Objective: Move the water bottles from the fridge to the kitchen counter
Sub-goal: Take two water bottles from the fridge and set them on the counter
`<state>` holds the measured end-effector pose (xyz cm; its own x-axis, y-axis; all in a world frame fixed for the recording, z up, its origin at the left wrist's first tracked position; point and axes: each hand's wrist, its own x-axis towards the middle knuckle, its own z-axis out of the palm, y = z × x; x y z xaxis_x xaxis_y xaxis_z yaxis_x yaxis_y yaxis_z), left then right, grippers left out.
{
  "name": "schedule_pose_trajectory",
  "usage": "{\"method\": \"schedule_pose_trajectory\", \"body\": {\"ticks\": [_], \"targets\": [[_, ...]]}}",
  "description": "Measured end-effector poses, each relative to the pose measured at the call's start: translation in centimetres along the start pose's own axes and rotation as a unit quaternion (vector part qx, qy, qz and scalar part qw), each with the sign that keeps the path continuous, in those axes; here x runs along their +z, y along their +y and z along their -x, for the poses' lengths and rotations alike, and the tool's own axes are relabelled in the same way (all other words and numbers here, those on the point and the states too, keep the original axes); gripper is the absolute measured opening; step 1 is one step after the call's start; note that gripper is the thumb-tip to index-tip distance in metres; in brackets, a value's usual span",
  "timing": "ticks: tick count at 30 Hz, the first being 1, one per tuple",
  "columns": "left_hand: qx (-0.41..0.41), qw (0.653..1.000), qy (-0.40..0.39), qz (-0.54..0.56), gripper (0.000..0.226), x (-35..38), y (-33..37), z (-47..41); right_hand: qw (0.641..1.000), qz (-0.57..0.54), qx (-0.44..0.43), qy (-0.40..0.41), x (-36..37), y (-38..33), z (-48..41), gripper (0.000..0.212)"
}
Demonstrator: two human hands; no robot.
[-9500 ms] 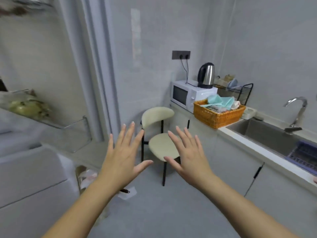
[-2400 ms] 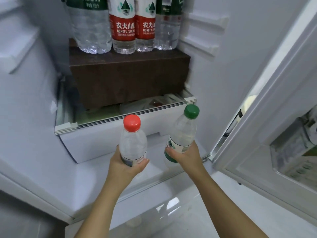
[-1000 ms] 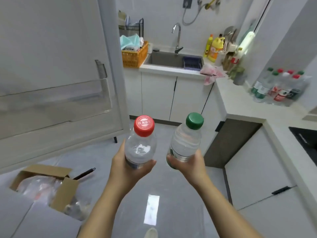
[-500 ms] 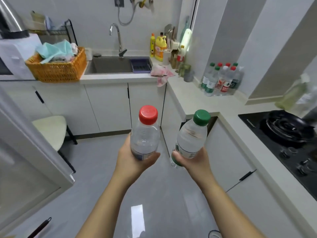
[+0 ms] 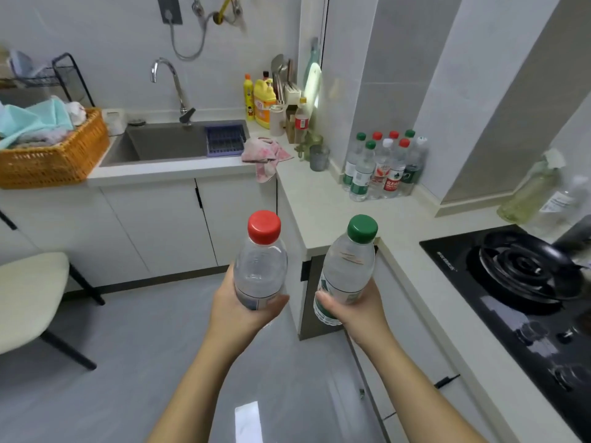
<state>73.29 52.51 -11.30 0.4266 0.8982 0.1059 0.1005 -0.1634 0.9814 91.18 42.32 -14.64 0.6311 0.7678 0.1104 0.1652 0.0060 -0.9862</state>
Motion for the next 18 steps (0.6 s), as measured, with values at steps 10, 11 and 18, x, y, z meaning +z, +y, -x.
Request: {"method": "schedule_pose_trajectory", "body": {"ticks": [10,11,18], "targets": [[0.0,1.0,-0.01,0.001,0.051,10.3,-0.1,-6.7,0.999,0.029,-0.001,0.021,-9.2,1.6,-9.7,0.061],[0.001,1.0,-0.015,-0.001,0.051,11.0,-0.1,-7.4,0.999,0.03,0.001,0.025,-9.8,1.8,-10.3,0.059],[0.024,0.999,-0.046,0.003,0.047,16.3,-0.5,-13.4,0.996,0.058,0.026,0.062,-13.2,3.7,-15.4,0.067]]}}
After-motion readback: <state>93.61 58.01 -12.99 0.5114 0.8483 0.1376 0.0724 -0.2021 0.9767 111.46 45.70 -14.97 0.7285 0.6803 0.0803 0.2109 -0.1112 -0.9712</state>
